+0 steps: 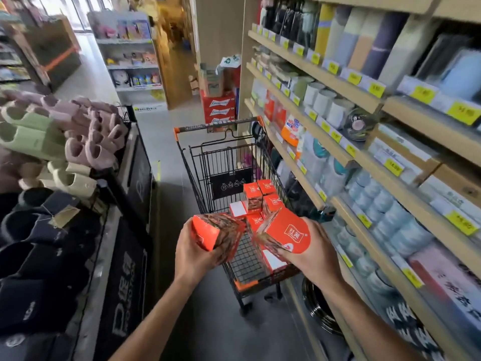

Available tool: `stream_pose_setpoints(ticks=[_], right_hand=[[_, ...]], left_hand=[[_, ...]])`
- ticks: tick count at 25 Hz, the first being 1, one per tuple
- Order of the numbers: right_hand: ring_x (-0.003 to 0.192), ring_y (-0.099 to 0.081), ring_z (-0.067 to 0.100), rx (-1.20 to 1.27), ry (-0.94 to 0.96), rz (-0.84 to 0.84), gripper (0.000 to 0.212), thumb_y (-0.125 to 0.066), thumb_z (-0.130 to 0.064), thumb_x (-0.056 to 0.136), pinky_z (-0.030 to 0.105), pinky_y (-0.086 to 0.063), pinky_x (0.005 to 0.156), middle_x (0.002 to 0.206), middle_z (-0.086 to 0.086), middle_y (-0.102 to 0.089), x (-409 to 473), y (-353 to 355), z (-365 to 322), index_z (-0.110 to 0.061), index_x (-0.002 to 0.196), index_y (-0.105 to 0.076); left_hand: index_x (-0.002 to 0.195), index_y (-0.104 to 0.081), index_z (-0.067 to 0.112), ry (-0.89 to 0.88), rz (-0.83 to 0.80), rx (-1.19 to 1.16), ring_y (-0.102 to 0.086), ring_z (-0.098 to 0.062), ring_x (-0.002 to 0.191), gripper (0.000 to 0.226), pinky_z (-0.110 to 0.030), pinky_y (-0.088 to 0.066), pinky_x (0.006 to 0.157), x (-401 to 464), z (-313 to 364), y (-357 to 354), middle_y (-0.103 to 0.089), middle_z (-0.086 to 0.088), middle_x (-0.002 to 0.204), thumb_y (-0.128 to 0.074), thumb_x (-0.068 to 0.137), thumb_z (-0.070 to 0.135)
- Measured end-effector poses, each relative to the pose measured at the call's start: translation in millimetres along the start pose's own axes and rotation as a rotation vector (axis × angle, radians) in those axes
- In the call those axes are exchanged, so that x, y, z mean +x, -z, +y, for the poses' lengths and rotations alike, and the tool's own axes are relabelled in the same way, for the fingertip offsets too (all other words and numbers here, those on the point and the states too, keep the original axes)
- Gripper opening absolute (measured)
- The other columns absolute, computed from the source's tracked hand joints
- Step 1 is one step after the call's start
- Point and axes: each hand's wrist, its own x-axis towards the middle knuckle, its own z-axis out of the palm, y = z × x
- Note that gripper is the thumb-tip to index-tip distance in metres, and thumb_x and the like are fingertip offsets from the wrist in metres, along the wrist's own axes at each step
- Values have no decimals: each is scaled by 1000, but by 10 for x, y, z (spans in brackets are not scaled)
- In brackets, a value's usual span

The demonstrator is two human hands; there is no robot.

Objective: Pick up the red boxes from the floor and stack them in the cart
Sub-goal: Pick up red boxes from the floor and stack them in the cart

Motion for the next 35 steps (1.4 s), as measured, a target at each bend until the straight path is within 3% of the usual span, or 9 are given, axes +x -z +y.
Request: stream_pose_setpoints(ticks=[5,11,18,22,29,35], right_hand=[[106,-59,17,-4,-67,-7,100,-94,-53,58,38,-57,79,127,-3,-56,504,-217,245,-21,140,-46],[109,-60,20,29,-125,-54,97,-96,-42,60,28,-46,78,131,0,-55,1364,-621,742,-20,141,-46],[111,-59,19,57,-185,-124,100,-91,-54,60,34,-55,82,134,-2,-53,2204,-989,1213,-23,142,-44],[110,-59,19,44,-212,-136,98,-90,-55,61,36,-56,82,131,-2,-54,2424,-1213,1360,-24,141,-43],[102,-58,14,37,-271,-156,97,-93,-49,63,18,-45,71,126,-8,-52,2572,-1620,1573,-24,142,-43],[105,-56,9,70,-305,-154,94,-89,-54,61,9,-42,78,128,-7,-55,2581,-1972,1737,-26,140,-47]], left_hand=[[130,-41,36,98,-30,52,-54,-13,118,95,-45,-51,100,655,-248,-352,-57,9,125,-93,51,34],[132,-42,28,247,-7,90,-55,-17,118,98,-41,-49,101,1440,-572,-1064,-57,5,124,-95,50,35],[132,-39,26,491,-13,155,-55,-19,118,99,-48,-51,100,2225,-1108,-1832,-56,3,123,-94,52,42],[129,-41,18,647,3,208,-58,-23,114,93,-49,-52,97,2538,-1528,-2205,-57,-3,120,-96,56,35],[122,-40,16,838,-51,308,-61,-31,109,96,-51,-54,91,2853,-2454,-2711,-59,-8,116,-95,49,45],[121,-39,13,912,-35,284,-60,-33,111,97,-46,-53,94,3035,-2885,-3129,-58,-12,120,-92,48,48]])
